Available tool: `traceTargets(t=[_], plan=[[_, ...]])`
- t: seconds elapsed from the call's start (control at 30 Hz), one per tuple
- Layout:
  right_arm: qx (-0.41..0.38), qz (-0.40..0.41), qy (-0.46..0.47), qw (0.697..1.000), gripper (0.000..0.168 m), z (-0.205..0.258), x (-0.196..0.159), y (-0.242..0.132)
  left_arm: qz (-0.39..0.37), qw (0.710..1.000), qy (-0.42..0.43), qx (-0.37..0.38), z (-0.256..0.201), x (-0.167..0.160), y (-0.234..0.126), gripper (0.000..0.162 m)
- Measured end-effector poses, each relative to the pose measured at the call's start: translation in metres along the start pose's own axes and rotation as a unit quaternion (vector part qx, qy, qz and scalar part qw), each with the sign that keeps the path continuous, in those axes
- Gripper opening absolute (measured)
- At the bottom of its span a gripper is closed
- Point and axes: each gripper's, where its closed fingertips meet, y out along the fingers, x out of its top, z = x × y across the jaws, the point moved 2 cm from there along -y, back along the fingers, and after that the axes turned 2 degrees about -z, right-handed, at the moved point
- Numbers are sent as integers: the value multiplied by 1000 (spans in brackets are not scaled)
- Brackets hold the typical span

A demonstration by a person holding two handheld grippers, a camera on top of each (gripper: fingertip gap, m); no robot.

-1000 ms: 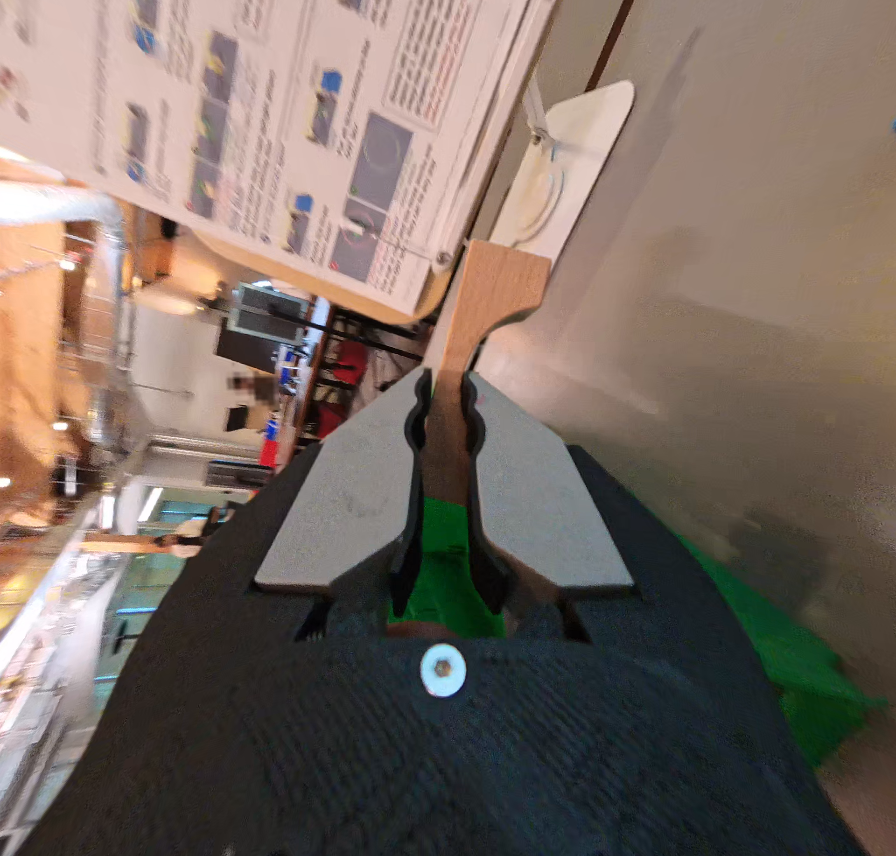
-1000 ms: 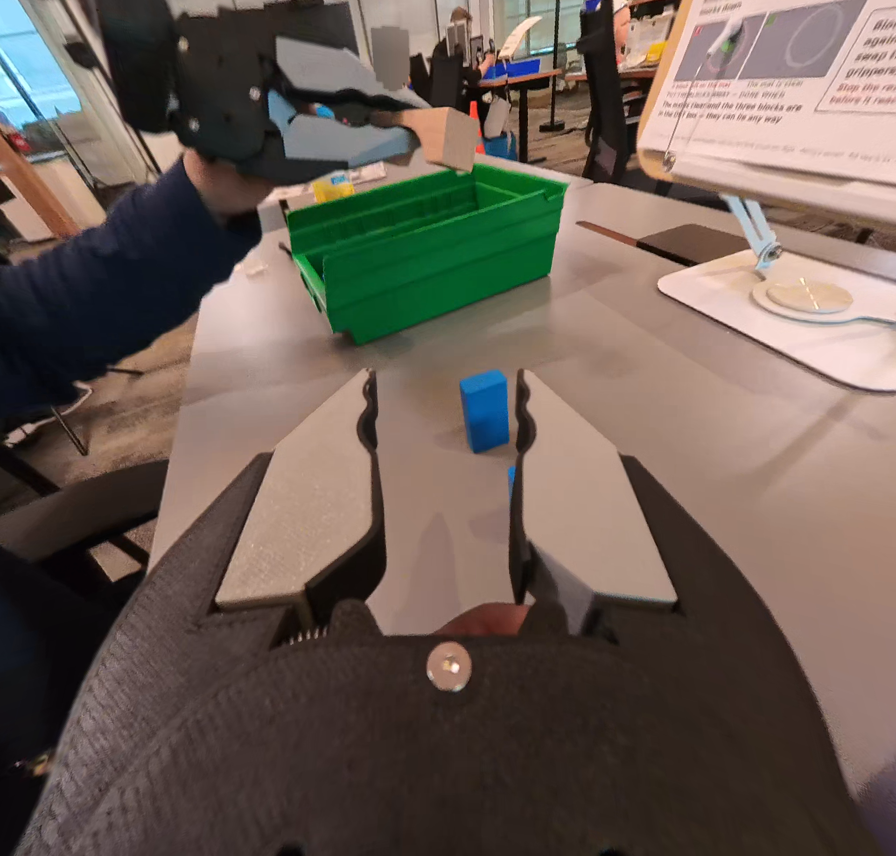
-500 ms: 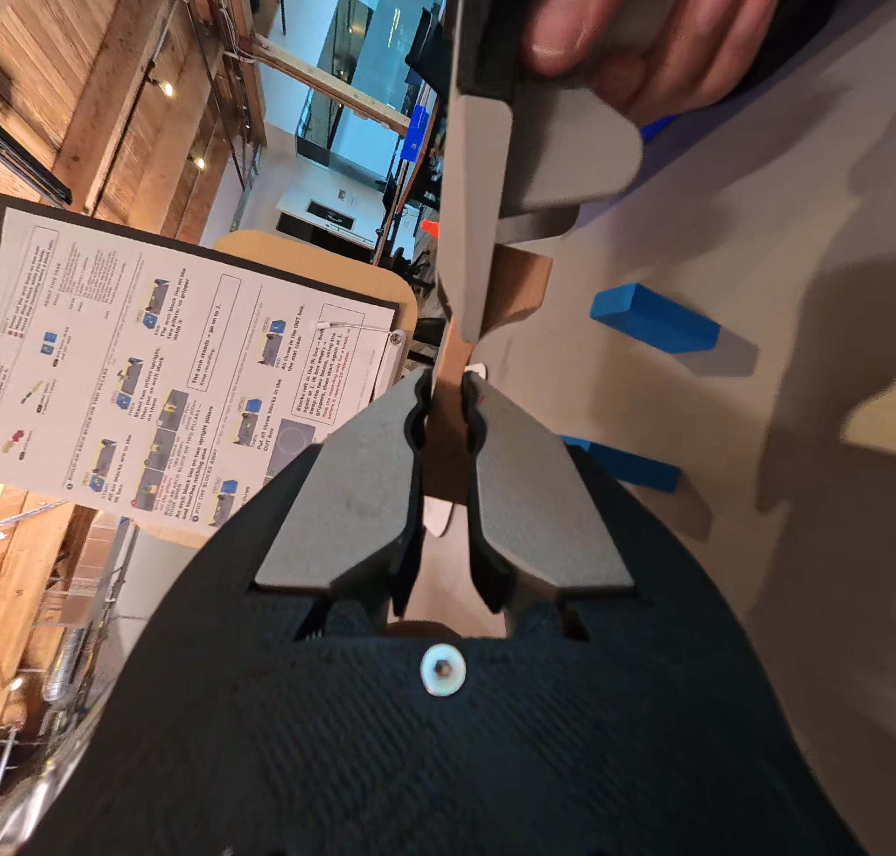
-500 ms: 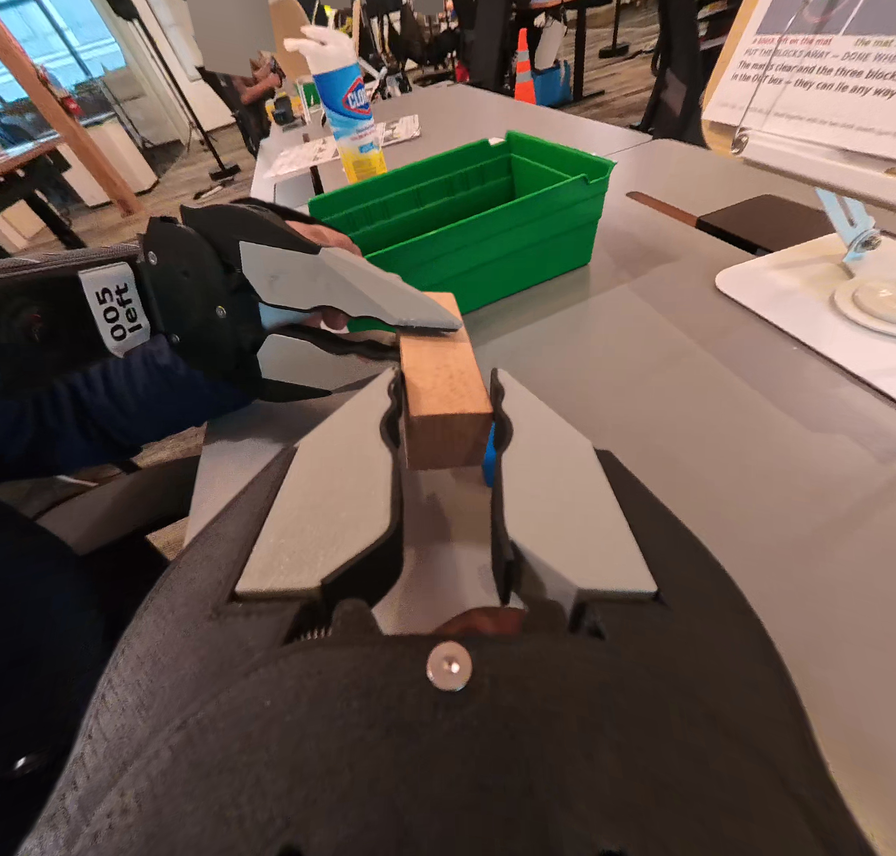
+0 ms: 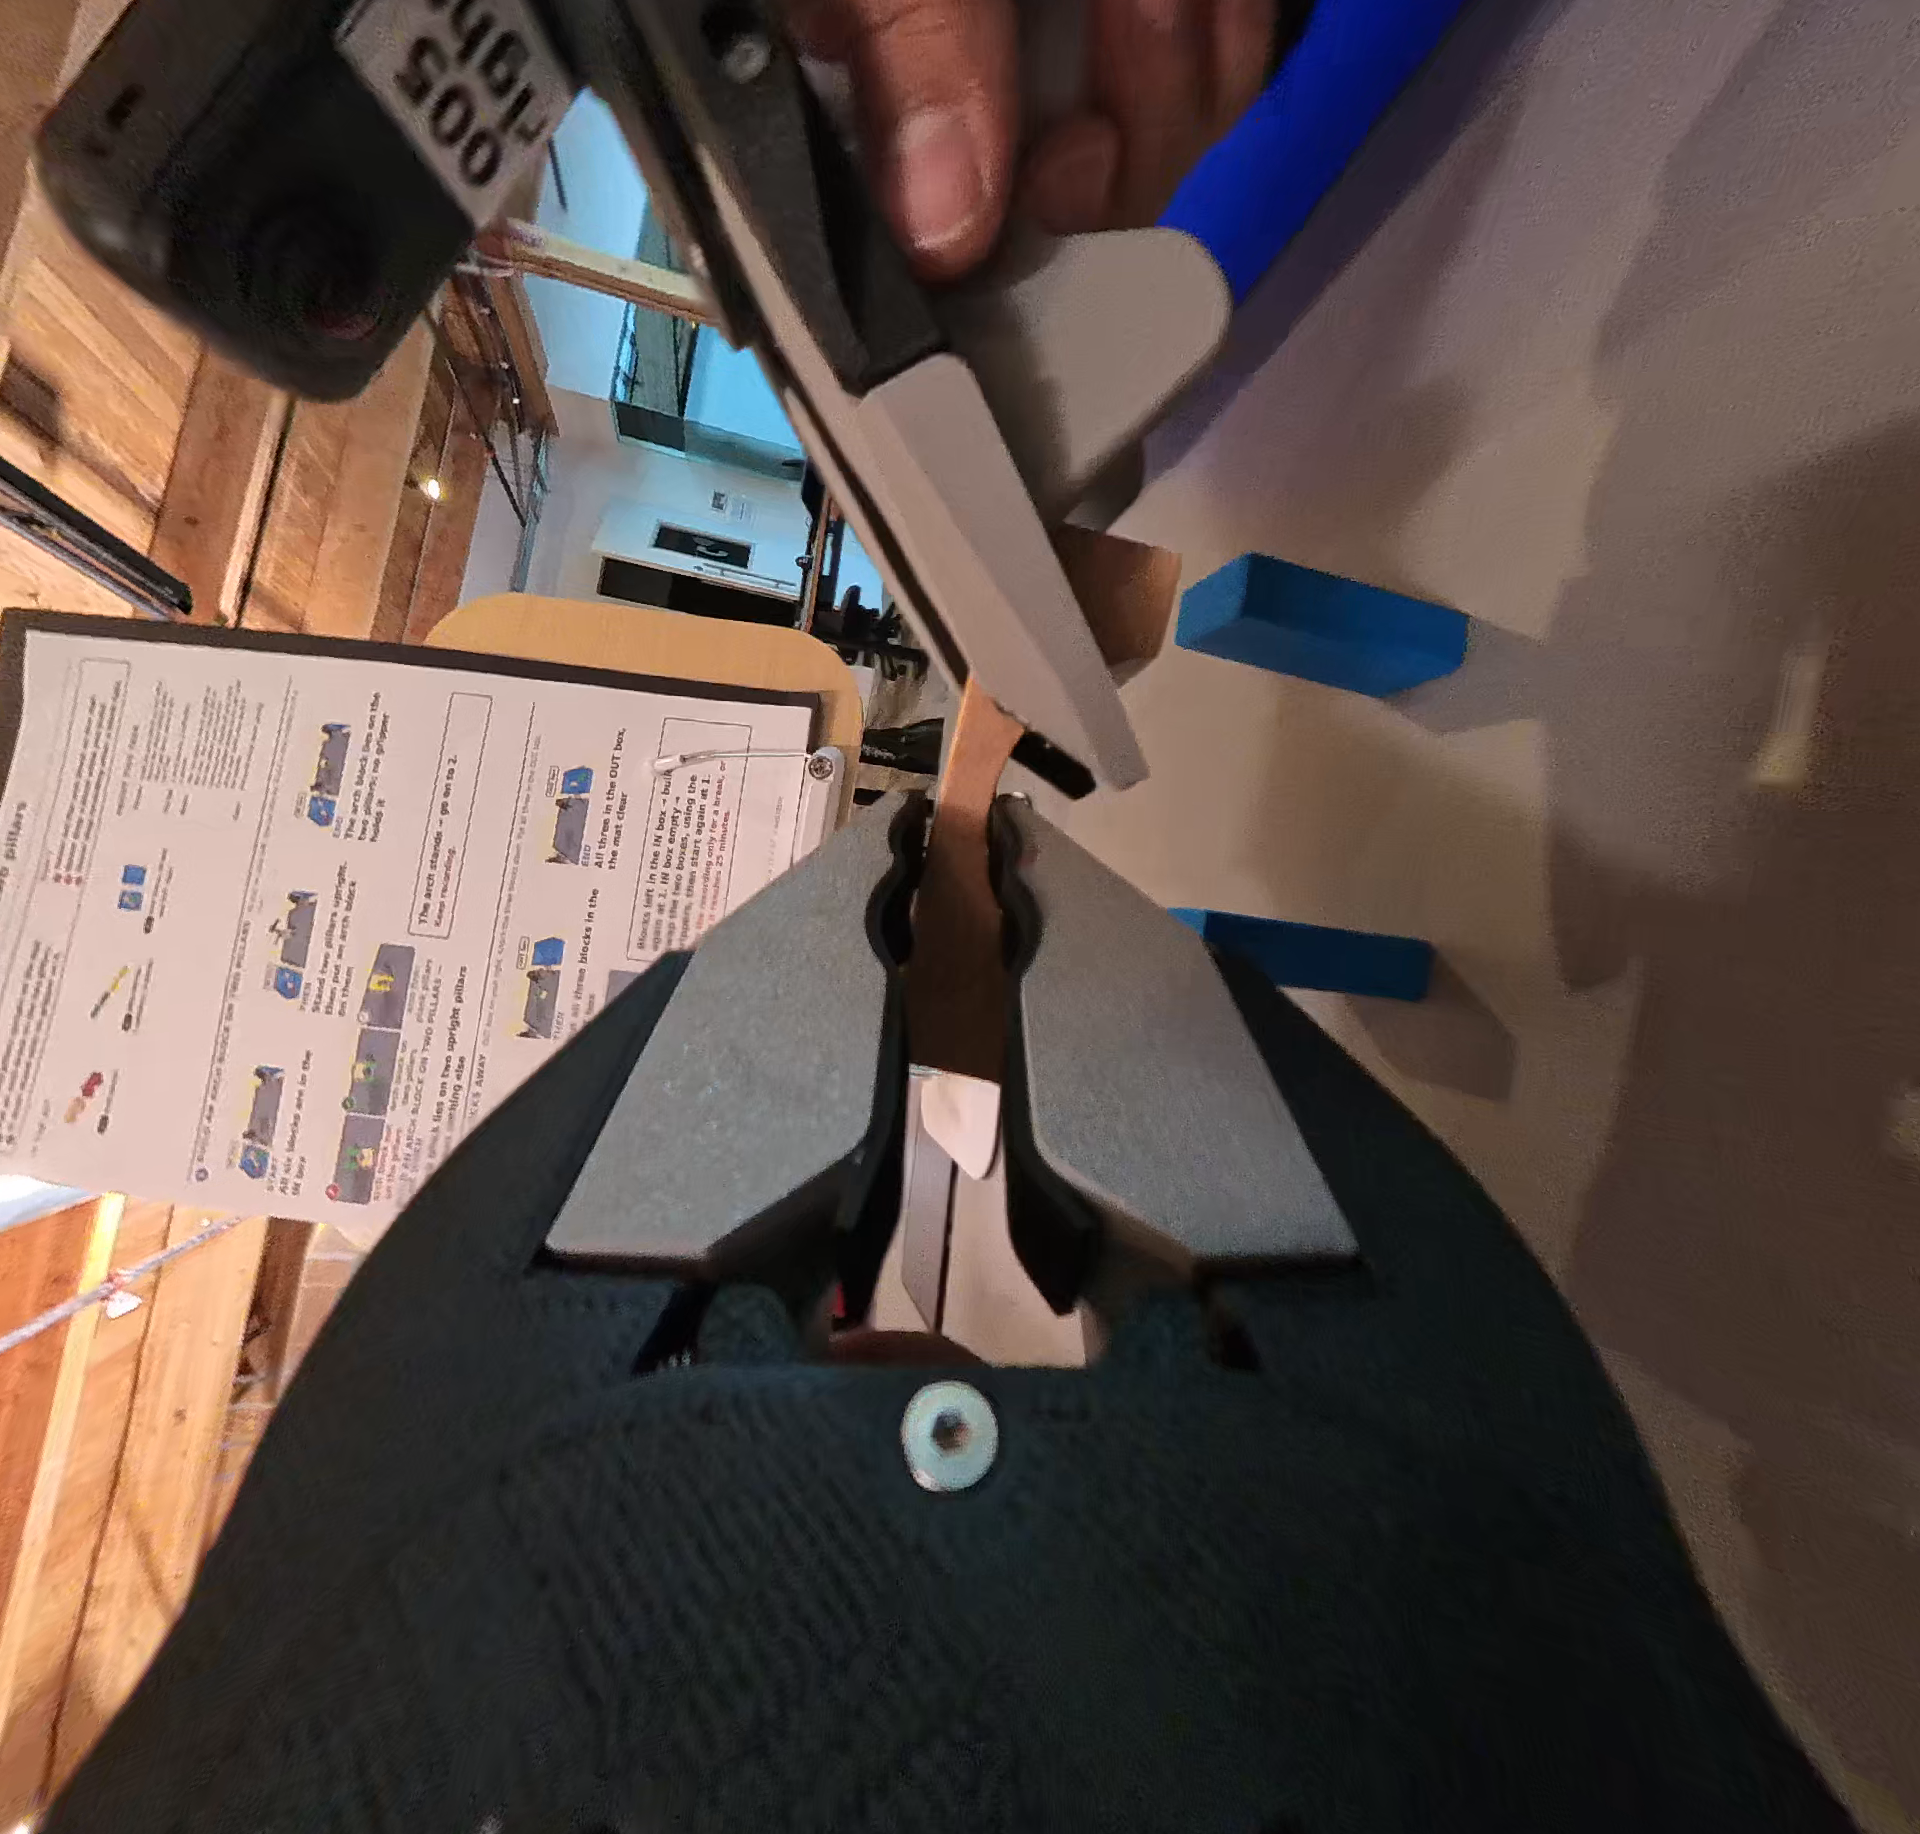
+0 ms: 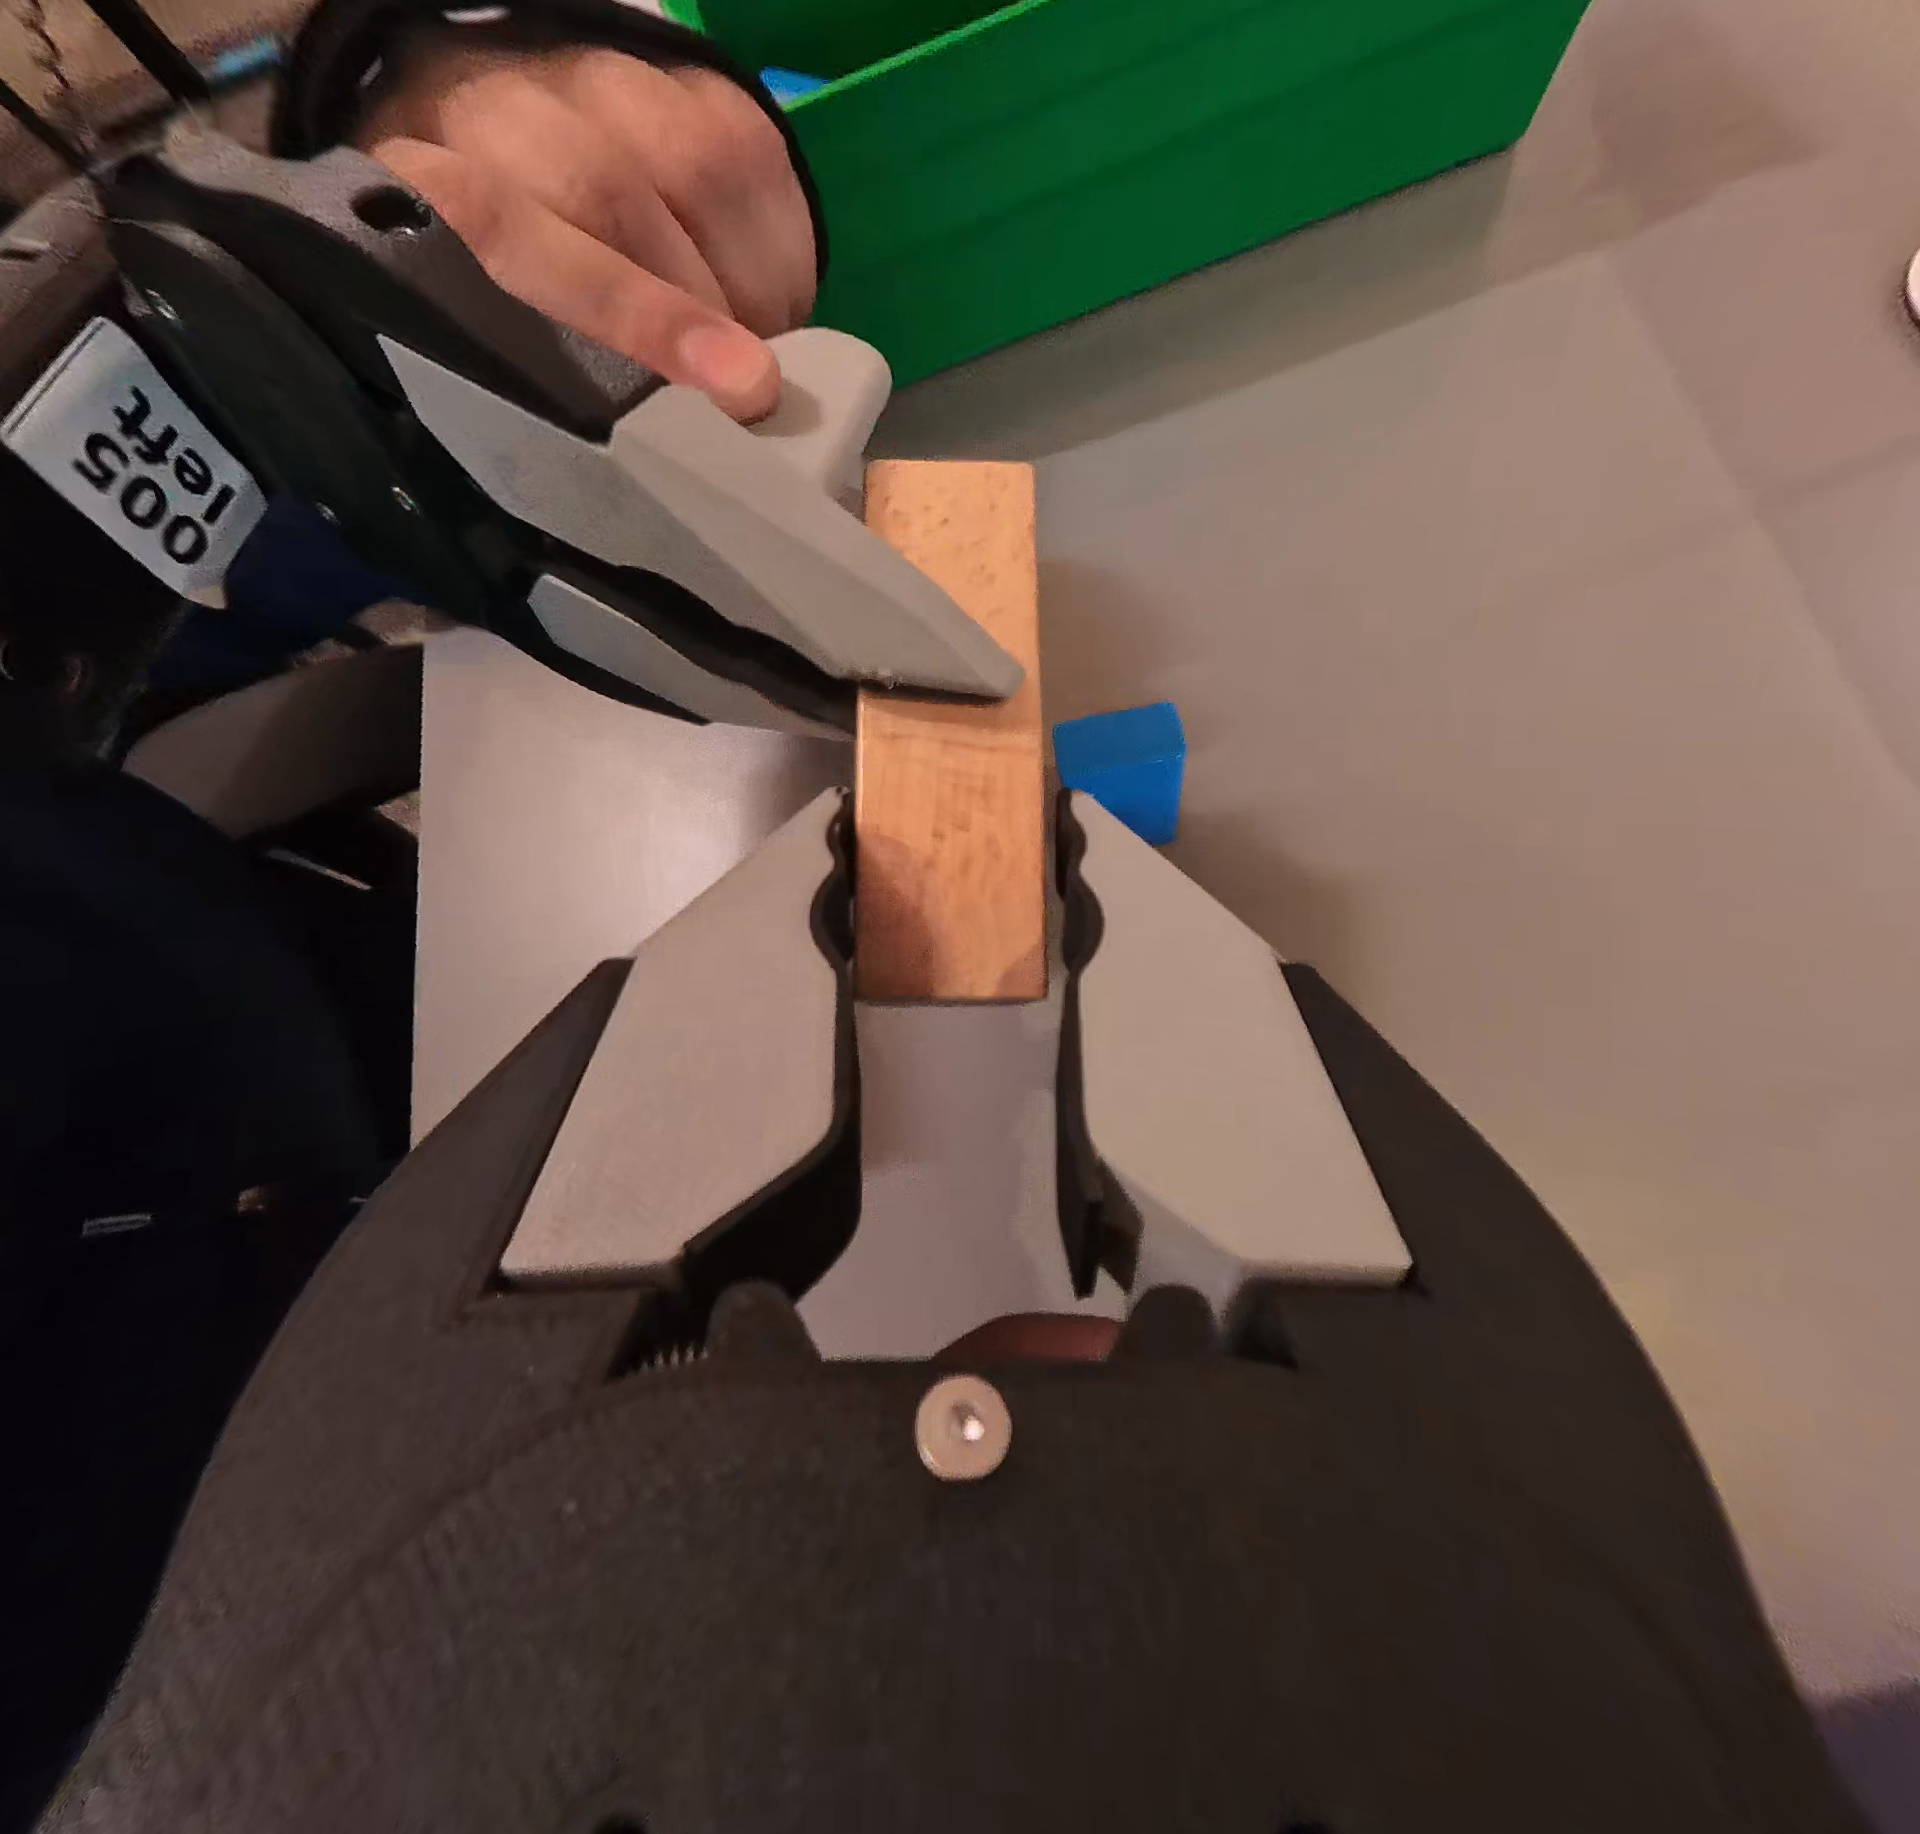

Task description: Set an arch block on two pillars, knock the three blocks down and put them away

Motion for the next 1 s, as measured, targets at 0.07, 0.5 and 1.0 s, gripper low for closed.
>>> traceTargets(t=[0.07, 0.5, 1.0], plan=[[-4, 22, -13, 1000, 35, 3, 3, 1, 5, 1000, 20, 0, -2, 0, -2, 10], [-44, 95, -56, 993, 31, 15, 3, -9, -56, 998, 16, 37, -4, 11, -19, 21], [-45, 103, -35, 993, 31, 11, 3, -6, -11, 999, 24, 42, -3, 9, -15, 18]])
